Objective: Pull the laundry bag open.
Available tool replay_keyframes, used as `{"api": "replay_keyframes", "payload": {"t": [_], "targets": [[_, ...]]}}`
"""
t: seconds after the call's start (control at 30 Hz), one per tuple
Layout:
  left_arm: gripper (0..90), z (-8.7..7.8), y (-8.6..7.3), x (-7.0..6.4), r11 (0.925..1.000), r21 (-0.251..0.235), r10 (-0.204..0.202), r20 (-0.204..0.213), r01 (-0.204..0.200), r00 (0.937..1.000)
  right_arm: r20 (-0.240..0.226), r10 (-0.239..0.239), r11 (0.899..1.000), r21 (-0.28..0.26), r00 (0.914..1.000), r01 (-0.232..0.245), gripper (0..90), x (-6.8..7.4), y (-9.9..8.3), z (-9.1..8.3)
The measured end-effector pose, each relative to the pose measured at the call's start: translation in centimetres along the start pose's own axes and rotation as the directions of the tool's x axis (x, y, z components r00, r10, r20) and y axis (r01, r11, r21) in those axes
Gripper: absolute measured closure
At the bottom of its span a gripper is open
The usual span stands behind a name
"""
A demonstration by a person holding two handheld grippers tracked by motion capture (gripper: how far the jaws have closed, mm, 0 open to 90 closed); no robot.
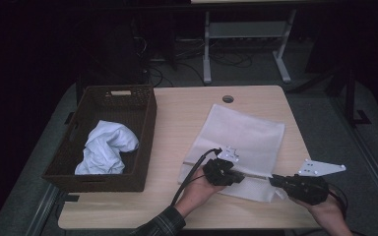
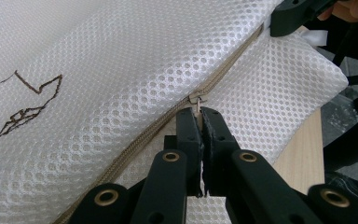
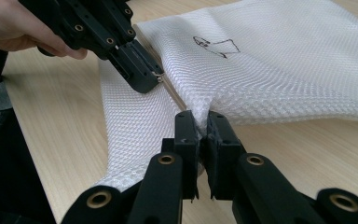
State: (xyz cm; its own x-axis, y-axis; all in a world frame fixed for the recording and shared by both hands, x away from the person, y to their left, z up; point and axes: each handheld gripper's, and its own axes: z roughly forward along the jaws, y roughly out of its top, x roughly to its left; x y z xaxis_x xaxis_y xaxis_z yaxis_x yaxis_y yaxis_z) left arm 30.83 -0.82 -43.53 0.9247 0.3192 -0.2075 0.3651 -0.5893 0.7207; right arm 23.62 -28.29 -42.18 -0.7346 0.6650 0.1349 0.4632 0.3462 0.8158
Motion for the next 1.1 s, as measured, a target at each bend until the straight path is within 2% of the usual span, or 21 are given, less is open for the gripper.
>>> {"api": "replay_keyframes", "payload": {"t": [0.03, 0.1, 0.17, 0.2, 0.27, 0.37, 0.47, 0.5, 0.53, 0.63, 0.83, 1.0, 1.03, 1.07, 1.1], "targets": [[87.3, -0.1, -0.1, 0.3, 0.9997, -0.009, -0.024, 0.021, 0.024, 0.9995, -0.009, 0.006, 1.000, -0.002, 0.9999, -0.006, 83.4, -0.1, 0.0, -0.1], [87.3, -0.2, -0.1, 0.1, 1.0000, 0.000, -0.006, 0.005, 0.006, 1.0000, -0.007, -0.001, 1.000, 0.002, 1.0000, 0.001, 83.5, 0.0, 0.0, 0.0], [87.3, -0.2, -0.1, 0.2, 0.9999, -0.001, -0.012, 0.013, 0.012, 0.9998, -0.007, -0.004, 1.000, 0.003, 1.0000, 0.004, 83.5, 0.0, 0.0, 0.1], [87.3, -0.3, -0.2, 0.3, 0.9998, 0.019, -0.003, -0.027, 0.003, 0.9996, 0.001, -0.005, 1.000, 0.006, 1.0000, 0.005, 83.5, 0.1, 0.0, 0.0], [87.3, -0.4, -0.5, 0.8, 0.9993, 0.009, -0.036, -0.007, 0.036, 0.9993, 0.009, 0.006, 1.000, 0.003, 0.9999, -0.006, 83.5, -0.2, -0.1, -0.2], [87.3, -0.5, -0.5, 0.5, 0.9996, 0.026, -0.010, -0.028, 0.011, 0.9996, 0.009, -0.007, 1.000, 0.010, 0.9999, 0.007, 83.5, -0.1, -0.1, -0.1], [87.3, -0.6, -0.5, 0.6, 0.9997, 0.019, -0.012, -0.022, 0.013, 0.9997, 0.007, -0.005, 1.000, 0.004, 1.0000, 0.005, 83.5, -0.2, -0.1, -0.1], [87.3, -0.7, -0.5, 0.7, 0.9994, 0.034, 0.004, -0.053, -0.003, 0.9986, 0.011, -0.003, 1.000, 0.002, 0.9999, 0.003, 83.5, -0.3, -0.1, -0.2], [87.3, -1.0, -0.8, 1.2, 0.9993, 0.010, -0.037, -0.022, 0.037, 0.9991, 0.023, 0.011, 1.000, -0.011, 0.9997, -0.011, 83.5, -0.5, -0.2, -0.6], [87.2, -1.0, -0.6, 1.1, 0.9996, 0.026, -0.010, -0.047, 0.011, 0.9988, 0.019, 0.010, 1.000, -0.010, 0.9998, -0.010, 83.4, -0.5, -0.3, -0.7], [87.3, -1.2, -0.8, 1.4, 0.9994, 0.012, -0.031, -0.020, 0.031, 0.9993, 0.004, 0.017, 1.000, -0.008, 0.9999, -0.017, 83.3, -0.7, -0.3, -0.5], [87.4, -1.1, -1.0, 1.6, 0.9993, 0.028, -0.024, -0.024, 0.025, 0.9994, 0.010, 0.001, 1.000, 0.006, 1.0000, -0.001, 83.4, -0.4, -0.2, -0.4], [87.4, -1.2, -1.3, 1.9, 0.9981, 0.058, -0.013, -0.088, 0.018, 0.9961, 0.027, -0.004, 1.000, 0.010, 0.9996, 0.004, 83.5, -0.3, -0.2, -0.4], [87.3, -1.5, -1.6, 2.5, 0.9974, 0.040, -0.057, -0.069, 0.060, 0.9960, 0.045, -0.002, 1.000, 0.010, 0.9990, 0.002, 83.5, -0.4, -0.2, -0.6], [87.3, -1.8, -1.8, 2.9, 0.9969, 0.034, -0.068, -0.066, 0.070, 0.9955, 0.045, 0.012, 1.000, 0.001, 0.9989, -0.012, 83.5, -0.7, -0.3, -0.9]]}}
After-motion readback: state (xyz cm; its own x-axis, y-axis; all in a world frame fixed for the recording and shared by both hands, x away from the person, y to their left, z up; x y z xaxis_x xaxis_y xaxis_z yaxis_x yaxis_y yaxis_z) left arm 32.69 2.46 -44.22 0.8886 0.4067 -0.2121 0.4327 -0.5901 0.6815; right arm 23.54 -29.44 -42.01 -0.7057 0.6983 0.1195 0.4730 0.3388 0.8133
